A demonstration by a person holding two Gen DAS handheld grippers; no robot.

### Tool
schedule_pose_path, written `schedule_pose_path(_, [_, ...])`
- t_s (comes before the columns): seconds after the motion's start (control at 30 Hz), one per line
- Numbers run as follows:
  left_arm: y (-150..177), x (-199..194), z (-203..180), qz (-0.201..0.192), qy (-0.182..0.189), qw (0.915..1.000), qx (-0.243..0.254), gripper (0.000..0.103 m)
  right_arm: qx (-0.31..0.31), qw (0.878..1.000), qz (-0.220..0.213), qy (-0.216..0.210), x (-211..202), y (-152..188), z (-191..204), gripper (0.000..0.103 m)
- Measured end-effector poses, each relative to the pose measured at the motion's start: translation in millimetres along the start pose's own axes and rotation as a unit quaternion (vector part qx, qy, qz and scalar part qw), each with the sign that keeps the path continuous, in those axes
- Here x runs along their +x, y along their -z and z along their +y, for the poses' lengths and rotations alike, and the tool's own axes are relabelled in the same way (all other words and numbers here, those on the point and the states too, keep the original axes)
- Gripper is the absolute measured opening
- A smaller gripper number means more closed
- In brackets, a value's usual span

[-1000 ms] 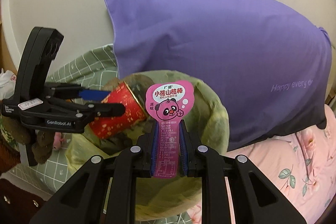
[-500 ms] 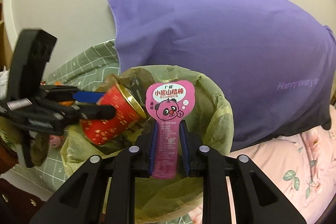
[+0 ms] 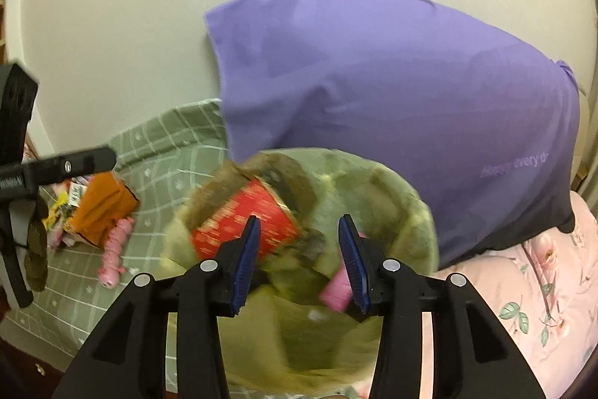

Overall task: Collect trash
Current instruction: 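Open both tools to drop the cup and lollipop into the trash bag, then return to the table and grasp the red chip bag with the right tool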

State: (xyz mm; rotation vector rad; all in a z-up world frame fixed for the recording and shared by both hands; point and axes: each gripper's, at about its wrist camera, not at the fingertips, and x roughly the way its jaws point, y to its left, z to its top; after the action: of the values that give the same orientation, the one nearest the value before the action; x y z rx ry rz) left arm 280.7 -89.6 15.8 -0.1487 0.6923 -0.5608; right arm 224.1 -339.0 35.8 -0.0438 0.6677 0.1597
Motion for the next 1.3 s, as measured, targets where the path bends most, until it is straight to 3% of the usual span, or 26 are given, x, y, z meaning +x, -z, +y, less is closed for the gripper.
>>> schedule_pose_path(0.17, [26.7,-55.4,57.7,-0.035,-0.107,0.9936,-0.004,0.073,-0.017,0.999,-0.014,-0.034,4.1,-8.3,51.6,0.041])
schedule_pose_path(0.33, [62.7,-96.8,134.9,-0.029,-0.182,0.9813,-0.055,0.073,-0.040,0.997,-0.011,-0.072,22.0,-10.3,105.8,0.041])
schedule_pose_path(0.47, [87.5,-129.7,204.7,-0.038,-0.233,0.9653,-0.113,0.074,-0.025,0.994,-0.008,-0.102,34.1,-9.2,131.1,0.053])
schedule_pose_path(0.57, [97.1,-144.2,254.1,-0.050,-0.248,0.9538,-0.163,0.081,-0.010,0.992,0.000,-0.125,44.9,-8.7,145.2,0.053])
schedule_pose_path(0.67, [106.1,-155.7,291.7,-0.061,-0.282,0.9351,-0.205,0.085,-0.013,0.989,0.007,-0.149,56.4,-8.4,165.1,0.053])
schedule_pose_path(0.77, [118.4,-155.5,310.6,-0.047,-0.288,0.9299,-0.225,0.085,-0.059,0.982,0.031,-0.175,74.1,-13.3,203.4,0.053])
schedule_pose_path(0.83, [128.9,-157.5,313.8,-0.034,-0.283,0.9316,-0.226,0.085,-0.108,0.975,0.041,-0.191,89.6,-17.9,241.7,0.053])
schedule_pose_path(1.03, [161.8,-179.4,278.8,-0.036,-0.270,0.9351,-0.227,0.085,-0.188,0.950,0.045,-0.243,137.5,-31.8,352.7,0.053])
schedule_pose_path(1.13, [174.9,-181.4,264.5,-0.012,-0.295,0.9331,-0.205,0.085,-0.228,0.929,0.057,-0.287,175.7,-38.3,419.4,0.053])
schedule_pose_path(1.2, [184.6,-186.5,263.4,-0.008,-0.309,0.9287,-0.205,0.085,-0.263,0.904,0.075,-0.328,199.1,-35.8,457.0,0.053])
schedule_pose_path(1.3, [193.8,-194.4,269.4,-0.011,-0.308,0.9251,-0.222,0.085,-0.313,0.888,0.096,-0.321,230.6,-32.2,499.6,0.053])
